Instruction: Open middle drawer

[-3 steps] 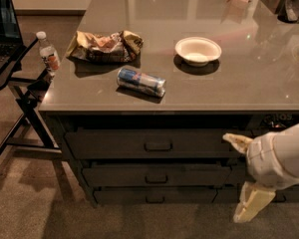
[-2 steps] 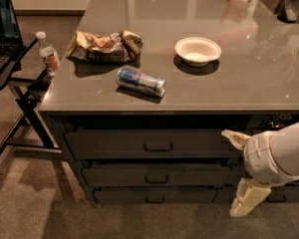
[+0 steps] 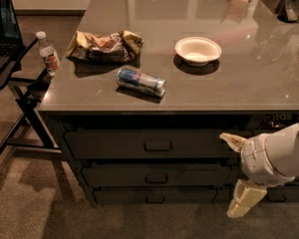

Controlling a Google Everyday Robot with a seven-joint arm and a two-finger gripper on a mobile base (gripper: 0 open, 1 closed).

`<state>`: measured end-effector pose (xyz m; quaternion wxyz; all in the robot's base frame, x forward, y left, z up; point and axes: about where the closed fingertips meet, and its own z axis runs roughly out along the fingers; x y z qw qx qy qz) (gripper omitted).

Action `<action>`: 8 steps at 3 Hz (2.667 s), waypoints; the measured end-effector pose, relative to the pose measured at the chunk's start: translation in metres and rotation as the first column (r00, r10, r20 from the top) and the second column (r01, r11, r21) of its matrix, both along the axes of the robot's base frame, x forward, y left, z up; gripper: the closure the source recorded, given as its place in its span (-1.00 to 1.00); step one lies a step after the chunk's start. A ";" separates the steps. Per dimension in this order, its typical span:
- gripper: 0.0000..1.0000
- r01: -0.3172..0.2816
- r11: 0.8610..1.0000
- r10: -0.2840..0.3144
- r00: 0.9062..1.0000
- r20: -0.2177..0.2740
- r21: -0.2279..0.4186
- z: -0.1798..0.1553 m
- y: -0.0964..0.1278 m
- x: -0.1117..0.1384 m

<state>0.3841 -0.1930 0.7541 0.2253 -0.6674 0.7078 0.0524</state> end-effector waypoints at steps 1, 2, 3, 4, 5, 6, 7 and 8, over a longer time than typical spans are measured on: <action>-1.00 0.011 1.000 -0.011 1.000 -0.025 0.009 -0.042 0.003 0.004; -1.00 0.030 0.999 -0.029 0.999 -0.024 0.031 -0.095 0.006 0.010; -1.00 0.042 0.996 -0.044 0.999 0.021 0.080 -0.141 0.010 0.020; -1.00 0.028 0.989 -0.039 0.996 0.074 0.148 -0.179 0.019 0.037; -1.00 0.026 0.979 -0.041 0.997 0.067 0.203 -0.214 0.033 0.056; -1.00 0.024 0.981 -0.038 0.997 0.066 0.195 -0.225 0.039 0.061; -1.00 0.019 0.980 -0.037 0.996 0.083 0.197 -0.244 0.046 0.079; -1.00 0.018 0.981 -0.037 0.995 0.094 0.193 -0.268 0.047 0.096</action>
Offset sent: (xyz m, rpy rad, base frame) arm 0.0239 0.0075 -0.1661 0.0636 0.0087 -0.0644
